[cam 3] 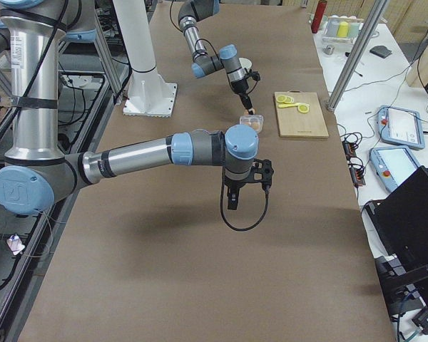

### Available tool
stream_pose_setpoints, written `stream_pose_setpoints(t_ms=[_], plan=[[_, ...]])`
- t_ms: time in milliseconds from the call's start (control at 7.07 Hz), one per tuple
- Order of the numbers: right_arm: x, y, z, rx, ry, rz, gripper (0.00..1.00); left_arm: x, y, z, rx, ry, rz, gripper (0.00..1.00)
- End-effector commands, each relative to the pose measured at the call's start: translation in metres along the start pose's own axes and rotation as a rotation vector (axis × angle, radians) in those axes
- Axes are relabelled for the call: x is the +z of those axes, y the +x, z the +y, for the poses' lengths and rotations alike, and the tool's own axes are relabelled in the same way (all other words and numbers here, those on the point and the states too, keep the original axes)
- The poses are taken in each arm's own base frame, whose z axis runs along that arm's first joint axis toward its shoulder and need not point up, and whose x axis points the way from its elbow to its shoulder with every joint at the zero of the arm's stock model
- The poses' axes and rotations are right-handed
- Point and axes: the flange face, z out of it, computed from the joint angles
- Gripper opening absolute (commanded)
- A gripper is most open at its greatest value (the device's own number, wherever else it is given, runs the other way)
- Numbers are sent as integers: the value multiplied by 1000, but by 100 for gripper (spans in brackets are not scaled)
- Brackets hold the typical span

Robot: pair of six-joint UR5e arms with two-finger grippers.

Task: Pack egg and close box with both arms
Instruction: 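Lower the egg into an empty slot of the egg box and release, then withdraw the left gripper from the box while the right arm reaches toward the lid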

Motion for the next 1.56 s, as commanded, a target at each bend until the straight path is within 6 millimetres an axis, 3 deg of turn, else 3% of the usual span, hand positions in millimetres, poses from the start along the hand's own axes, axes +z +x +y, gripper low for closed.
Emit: stream_pose_setpoints(t_ms=[0,142,283,425,708,991,1132,1274,1415], plan=[[1,0,0,-1,-2,0,100,0,1,-1,1,3,3,59],[1,0,0,-1,-2,0,100,-2,2,-1,1,3,8,72],[1,0,0,1,-3,0,100,-2,2,-1,3,3,8,78],[1,0,0,1,-3,0,100,-4,3,-1,3,3,14,94],[2,0,0,1,-5,0,100,-10,9,-2,-1,4,28,94],[1,-3,-1,-6,-1,0,100,-26,16,-22,1,20,52,94],[0,-6,-3,1,0,-2,100,-31,-6,-34,16,32,30,96],[3,-14,-6,21,-1,-1,100,-46,-44,-46,74,16,-20,97],[-3,-27,-17,12,13,-5,100,-74,-71,-70,107,-30,-110,97]])
